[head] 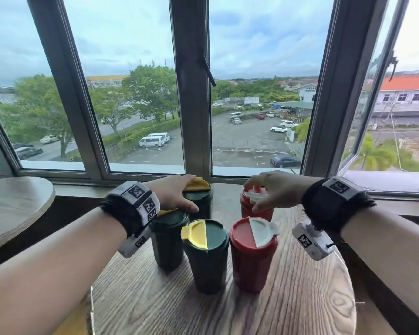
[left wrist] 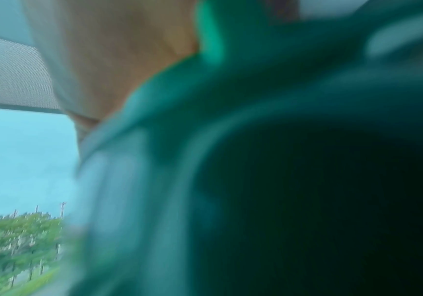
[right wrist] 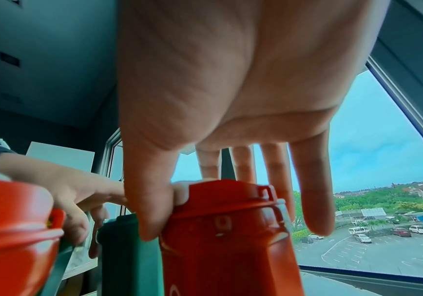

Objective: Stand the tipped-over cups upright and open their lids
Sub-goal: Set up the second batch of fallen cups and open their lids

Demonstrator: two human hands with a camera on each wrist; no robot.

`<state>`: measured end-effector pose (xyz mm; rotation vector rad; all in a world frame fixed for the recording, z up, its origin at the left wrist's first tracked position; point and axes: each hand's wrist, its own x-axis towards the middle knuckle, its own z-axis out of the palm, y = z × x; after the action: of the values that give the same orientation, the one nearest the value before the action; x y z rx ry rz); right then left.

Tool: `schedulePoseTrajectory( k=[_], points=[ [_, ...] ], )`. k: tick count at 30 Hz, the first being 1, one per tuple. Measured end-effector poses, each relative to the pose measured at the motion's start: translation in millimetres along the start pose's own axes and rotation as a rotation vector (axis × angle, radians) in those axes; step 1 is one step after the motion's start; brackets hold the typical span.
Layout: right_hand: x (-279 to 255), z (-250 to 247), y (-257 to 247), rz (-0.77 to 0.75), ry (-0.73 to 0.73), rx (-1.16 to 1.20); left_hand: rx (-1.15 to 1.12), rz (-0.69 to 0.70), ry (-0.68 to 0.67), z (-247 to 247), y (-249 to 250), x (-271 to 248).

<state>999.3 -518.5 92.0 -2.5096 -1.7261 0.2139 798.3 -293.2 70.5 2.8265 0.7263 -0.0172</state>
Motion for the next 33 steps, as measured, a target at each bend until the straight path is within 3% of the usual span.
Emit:
schedulePoseTrajectory(
  k=[7, 11, 14, 18, 23, 26, 28, 30, 32, 33],
  points=[
    [4, -2, -11, 0.058, 0.022, -0.074, -0.004, -0.028, 0.019, 7, -7, -13],
    [3, -9, -12, 0.030, -0.046, -0.100, -0.048, -0.023, 0.072, -10, -8, -31],
    [-1, -14, -7, -0.015, -0.112, 0.017, -0.040, -0.011, -0.011, -23, -6, -54],
    [0, -13, -9, 0.008, -0.022, -0.069, -0.060, 0.013, -0.169, -30, -7, -78],
    [3, -7, -20, 0.186, 0.049, -0.392, 0.025, 0.020, -0.205, -22, -16, -91],
    [4, -12, -10, 0.222, 0.086, -0.356, 0.013, 0.007, -0.197, -15, -22, -94],
    [1, -23, -2, 0.155, 0.040, -0.179, -0.006, 0.006, -0.167, -12, -27, -96],
    [-7, -33, 0, 0.024, -0.151, 0.074, -0.032, 0.007, -0.135, -10, -30, -98],
    [-13, -33, 0, -0.024, -0.267, 0.096, -0.055, 0.001, -0.089, -7, -32, -98],
    [-13, -29, 2, -0.022, -0.258, 0.050, -0.068, -0.006, -0.060, -4, -33, -98]
  ],
)
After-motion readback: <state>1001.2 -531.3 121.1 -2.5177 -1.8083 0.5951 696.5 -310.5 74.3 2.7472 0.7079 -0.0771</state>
